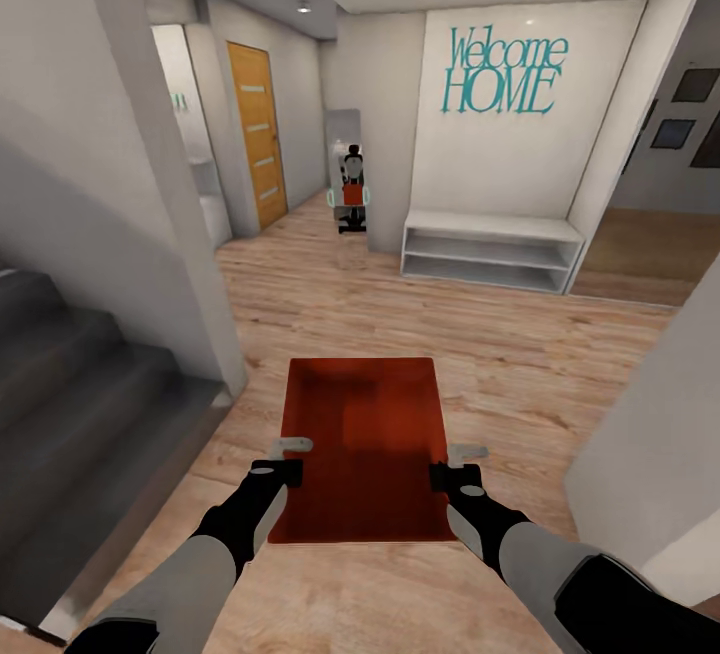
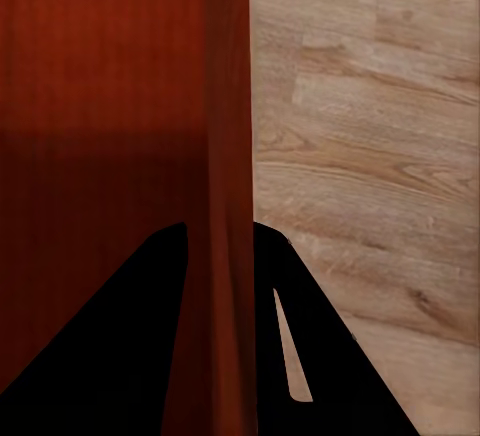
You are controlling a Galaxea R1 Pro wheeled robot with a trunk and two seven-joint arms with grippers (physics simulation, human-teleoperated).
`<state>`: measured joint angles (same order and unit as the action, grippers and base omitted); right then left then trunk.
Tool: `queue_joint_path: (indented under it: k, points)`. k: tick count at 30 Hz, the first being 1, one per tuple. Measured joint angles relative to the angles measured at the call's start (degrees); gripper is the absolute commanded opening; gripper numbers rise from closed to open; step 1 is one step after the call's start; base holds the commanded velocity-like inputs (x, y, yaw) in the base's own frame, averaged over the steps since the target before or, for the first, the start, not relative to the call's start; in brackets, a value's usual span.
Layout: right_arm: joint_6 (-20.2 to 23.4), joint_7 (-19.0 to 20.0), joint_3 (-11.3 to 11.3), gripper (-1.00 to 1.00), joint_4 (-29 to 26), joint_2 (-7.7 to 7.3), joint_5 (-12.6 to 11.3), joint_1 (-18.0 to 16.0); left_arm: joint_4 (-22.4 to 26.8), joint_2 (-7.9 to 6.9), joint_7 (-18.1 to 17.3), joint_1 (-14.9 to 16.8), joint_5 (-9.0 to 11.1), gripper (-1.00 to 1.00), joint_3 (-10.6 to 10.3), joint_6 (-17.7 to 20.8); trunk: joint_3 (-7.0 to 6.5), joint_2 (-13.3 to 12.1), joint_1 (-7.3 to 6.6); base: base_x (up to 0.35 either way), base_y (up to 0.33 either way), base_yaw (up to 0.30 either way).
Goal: Move the two storage containers from the living room to the garage. In the garage, place one container on the floor and stack the other container on top of it (either order is fine).
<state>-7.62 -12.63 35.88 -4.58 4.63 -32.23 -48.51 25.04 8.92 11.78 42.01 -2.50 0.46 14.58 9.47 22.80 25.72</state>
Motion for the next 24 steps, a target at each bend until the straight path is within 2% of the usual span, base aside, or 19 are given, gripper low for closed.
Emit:
queue_joint_path:
  k: [24]
  points:
    - [-0.55, -0.10, 0.20, -1.00, 0.03, -0.01, -0.13, 0.00, -0.18, 0.01, -0.01, 0.00, 0.08, -1.00, -0.02, -0.65, 0.00, 0.00, 0.00, 0.322, 0.000, 0.000]
